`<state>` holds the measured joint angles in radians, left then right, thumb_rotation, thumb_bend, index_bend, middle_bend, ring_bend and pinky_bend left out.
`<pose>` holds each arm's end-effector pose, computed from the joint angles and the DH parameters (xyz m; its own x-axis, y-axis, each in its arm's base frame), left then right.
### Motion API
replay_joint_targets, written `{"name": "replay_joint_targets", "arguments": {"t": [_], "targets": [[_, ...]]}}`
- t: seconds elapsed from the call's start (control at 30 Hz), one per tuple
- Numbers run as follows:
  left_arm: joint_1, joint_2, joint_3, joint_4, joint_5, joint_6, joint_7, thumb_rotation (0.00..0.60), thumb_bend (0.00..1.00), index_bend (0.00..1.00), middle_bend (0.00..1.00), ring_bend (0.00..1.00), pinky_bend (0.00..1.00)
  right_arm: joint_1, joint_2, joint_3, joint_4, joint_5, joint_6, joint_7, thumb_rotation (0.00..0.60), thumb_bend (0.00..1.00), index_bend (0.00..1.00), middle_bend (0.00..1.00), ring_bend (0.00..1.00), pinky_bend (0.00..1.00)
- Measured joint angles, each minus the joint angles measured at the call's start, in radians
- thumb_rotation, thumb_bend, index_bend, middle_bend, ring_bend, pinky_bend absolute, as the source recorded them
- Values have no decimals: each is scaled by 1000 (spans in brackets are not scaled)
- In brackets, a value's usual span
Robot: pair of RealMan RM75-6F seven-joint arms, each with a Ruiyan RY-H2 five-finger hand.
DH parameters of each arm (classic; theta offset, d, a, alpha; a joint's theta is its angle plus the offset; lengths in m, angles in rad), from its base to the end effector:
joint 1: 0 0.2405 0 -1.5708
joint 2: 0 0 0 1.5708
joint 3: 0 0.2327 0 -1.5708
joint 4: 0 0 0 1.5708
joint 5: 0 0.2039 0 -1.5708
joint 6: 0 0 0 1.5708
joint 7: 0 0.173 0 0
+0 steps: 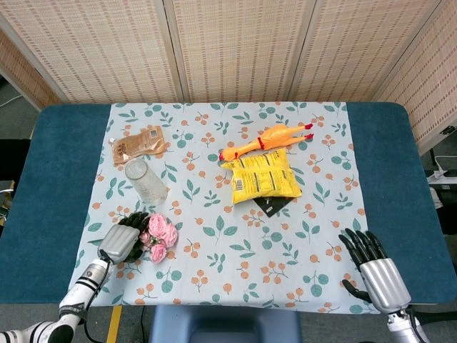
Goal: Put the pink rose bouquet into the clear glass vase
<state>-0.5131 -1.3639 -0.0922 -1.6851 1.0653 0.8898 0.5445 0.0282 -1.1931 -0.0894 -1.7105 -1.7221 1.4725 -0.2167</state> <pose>-0.2060 0.2841 -0.0052 0.5539 0.4410 0.7062 0.8326 -0.2905 -0.4717 -0.2441 -0.1573 0.0922 0.4503 -0.1382 0.8821 -0.8851 -0.1994 0.4206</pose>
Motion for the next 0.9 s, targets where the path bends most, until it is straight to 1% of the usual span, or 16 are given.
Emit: {"name": "replay_joint_targets", "arguments": {"t": [0.1, 0.17, 0.23, 0.33, 0.4, 0.5, 0.57, 0.6, 0.7, 0.83, 0.9], "targets": [[-27, -6, 6, -18, -53, 9, 68, 600, 359, 134, 186, 78, 83, 1, -1, -1, 0, 0, -5, -1, 600, 152, 0, 0, 0, 0], [-43, -16, 11, -23, -73, 28, 102, 600, 360, 197, 261, 112, 72, 2, -1, -2, 0, 1, -7, -3, 600, 152, 0, 0, 0, 0], [-51, -32, 16, -19, -77, 48, 118, 600, 362, 284, 345, 157, 72, 2, -2, -2, 0, 1, -10, -4, 600, 152, 0, 0, 0, 0], [-54, -65, 24, 5, -58, 87, 122, 600, 367, 433, 484, 230, 72, 3, -2, -3, -1, 2, -13, -7, 600, 151, 0, 0, 0, 0], [-55, -85, 32, 33, -32, 100, 119, 600, 375, 471, 525, 255, 71, 3, -1, -3, -2, 1, -12, -6, 600, 151, 0, 0, 0, 0], [-56, -107, 47, 77, 7, 111, 109, 600, 432, 568, 624, 320, 60, 2, 0, -2, -2, 2, -10, -4, 600, 151, 0, 0, 0, 0], [-53, -119, 52, 96, 31, 123, 87, 600, 499, 652, 706, 375, 53, 3, 1, -2, -2, 3, -10, -3, 600, 152, 0, 0, 0, 0], [-51, -123, 52, 102, 39, 129, 74, 600, 521, 678, 731, 393, 54, 3, 1, -2, -2, 3, -10, -2, 600, 152, 0, 0, 0, 0], [-41, -135, 51, 124, 87, 161, 14, 600, 605, 787, 844, 493, 86, 2, 3, -2, -2, 1, -7, 1, 600, 152, 0, 0, 0, 0], [-21, -146, 48, 162, 172, 224, -105, 600, 632, 811, 877, 559, 127, 1, 5, -2, -2, 1, -5, 4, 600, 152, 0, 0, 0, 0], [-8, -146, 44, 178, 211, 259, -186, 600, 639, 814, 886, 585, 143, 1, 5, -2, -2, 1, -5, 5, 600, 152, 0, 0, 0, 0]]}}
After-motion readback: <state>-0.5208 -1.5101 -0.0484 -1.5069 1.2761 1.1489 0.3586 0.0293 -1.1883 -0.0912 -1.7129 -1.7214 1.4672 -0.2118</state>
